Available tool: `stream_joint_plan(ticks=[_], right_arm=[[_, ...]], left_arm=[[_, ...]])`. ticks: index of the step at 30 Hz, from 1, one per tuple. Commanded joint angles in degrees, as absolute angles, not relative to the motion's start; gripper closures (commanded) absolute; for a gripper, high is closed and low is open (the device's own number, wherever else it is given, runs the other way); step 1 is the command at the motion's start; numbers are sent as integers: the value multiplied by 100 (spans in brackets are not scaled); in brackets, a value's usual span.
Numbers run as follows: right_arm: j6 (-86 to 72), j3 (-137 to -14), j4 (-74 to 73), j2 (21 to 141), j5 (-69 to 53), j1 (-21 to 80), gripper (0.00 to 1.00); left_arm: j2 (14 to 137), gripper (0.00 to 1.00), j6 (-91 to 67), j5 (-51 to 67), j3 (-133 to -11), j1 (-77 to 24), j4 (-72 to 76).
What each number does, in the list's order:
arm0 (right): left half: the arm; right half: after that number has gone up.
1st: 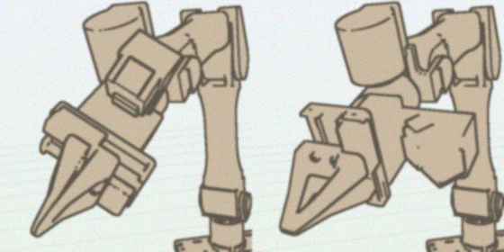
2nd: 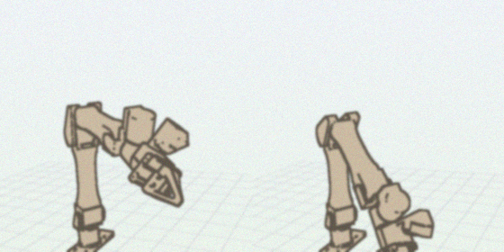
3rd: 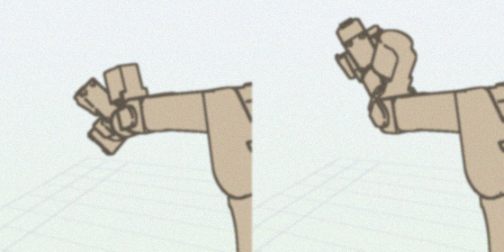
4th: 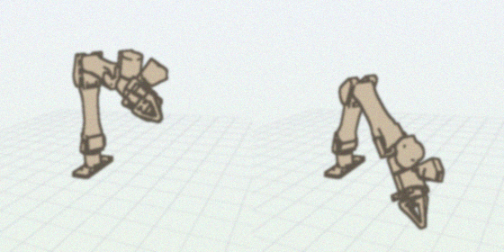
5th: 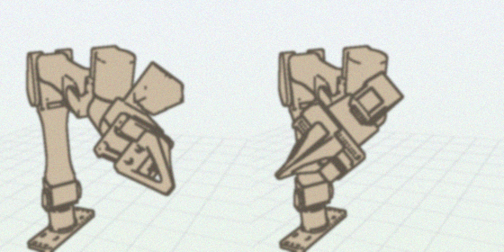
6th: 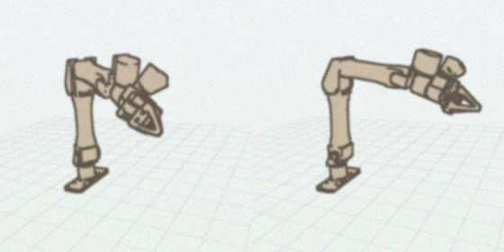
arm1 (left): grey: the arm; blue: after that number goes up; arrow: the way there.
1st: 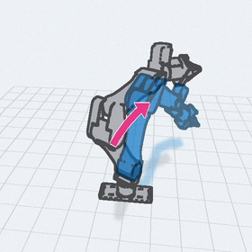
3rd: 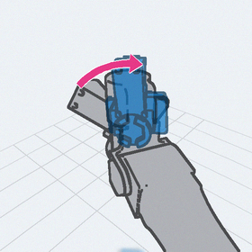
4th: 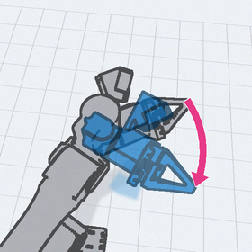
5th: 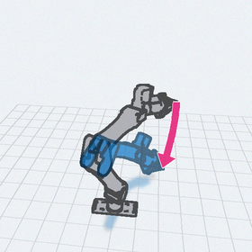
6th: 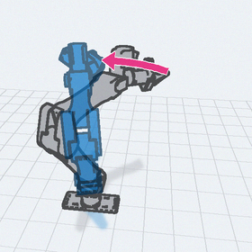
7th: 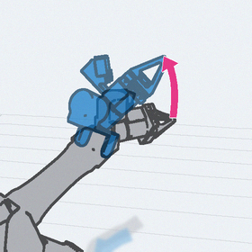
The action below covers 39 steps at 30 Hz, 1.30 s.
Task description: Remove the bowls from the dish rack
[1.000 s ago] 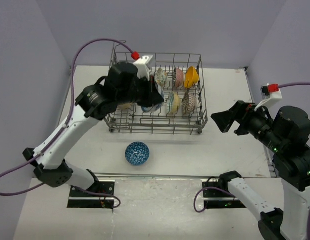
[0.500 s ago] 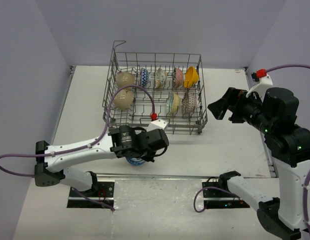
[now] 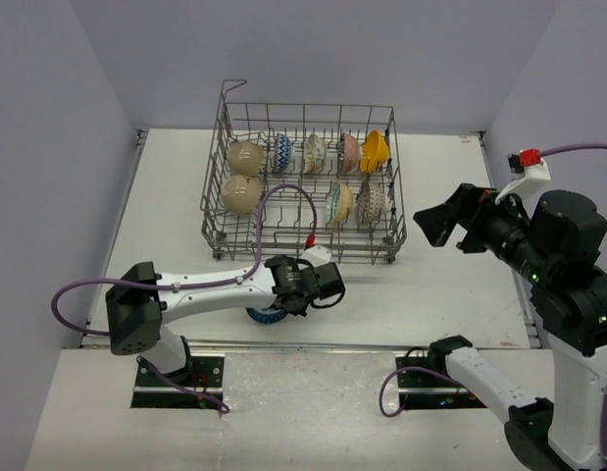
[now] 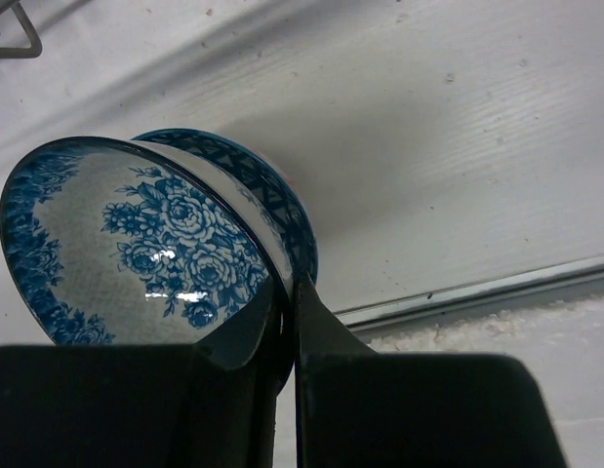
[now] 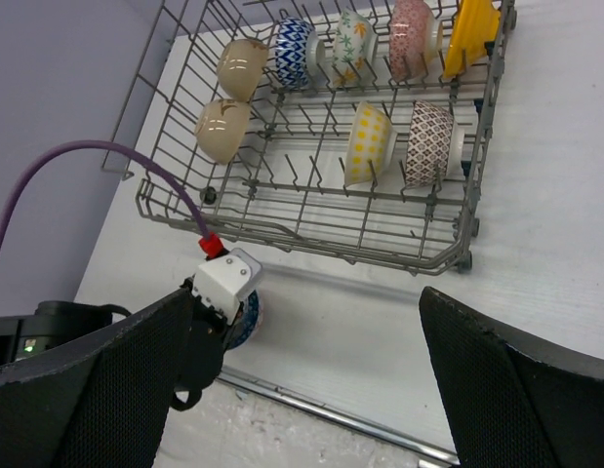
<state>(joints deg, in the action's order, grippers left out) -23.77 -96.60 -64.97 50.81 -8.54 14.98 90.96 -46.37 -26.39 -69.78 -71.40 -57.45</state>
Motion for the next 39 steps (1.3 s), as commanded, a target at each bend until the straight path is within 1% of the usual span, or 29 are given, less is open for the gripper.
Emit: stream_joint_plan(ticks=[1,8,14,17,18,20,21,25,26,31,32,34,35,36,38,39], right_arm=[[-2373,-9633,-6416,5054,-967,1494,1],[-2399,-9633,-6434,5001,-1072,1494,1],[-2382,-9659,-6495,4975,-1072,1494,1],[-2347,-9659,-6521,4992,-1081,1494,1],[-2329,-9668,-6521,5001,-1072,1494,1],[-2329,-9668,-6513,5001,-1090,1494,1],[-2329,-9677,-6504,5010,-1107,1494,1],[-2312,-9721,-6486,5062,-1134,1494,1],[-2312,-9712,-6478,5071,-1125,1494,1],[-2294,-9686,-6486,5168,-1072,1485,1],[-2294,-9677,-6486,5185,-1072,1494,1],[-2303,-9677,-6460,5229,-1081,1494,1],[-2303,-9668,-6434,5247,-1081,1494,1],[-2311,-9659,-6416,5273,-1090,1494,1],[-2373,-9650,-6442,5527,-1046,1494,1],[-2425,-9659,-6468,5528,-1011,1494,1]], left_arm=[[9018,100,-4456,-2998,-6829,-6987,-5257],[9281,100,-4351,-2953,-6645,-6908,-5107],[9299,99,-4465,-2988,-6583,-6908,-5291],[9255,86,-4561,-3041,-6653,-6917,-5580],[9229,74,-4596,-3076,-6688,-6917,-5633],[9211,63,-4632,-3111,-6793,-6917,-5791],[9176,60,-4649,-3129,-6846,-6926,-5853],[9141,55,-4685,-3208,-7197,-6970,-6187],[9149,52,-4685,-3199,-7372,-6970,-6370],[9097,46,-4772,-3164,-8111,-7101,-7030],[9071,42,-4781,-3077,-8260,-7110,-7170],[8913,37,-4729,-2919,-8717,-7110,-7155],[8764,31,-4642,-2683,-8867,-7102,-7050],[8676,28,-4580,-2533,-9033,-7093,-6892],[8438,12,-4334,-1988,-9612,-6796,-5946],[8385,3,-4298,-1778,-9685,-6620,-5941]])
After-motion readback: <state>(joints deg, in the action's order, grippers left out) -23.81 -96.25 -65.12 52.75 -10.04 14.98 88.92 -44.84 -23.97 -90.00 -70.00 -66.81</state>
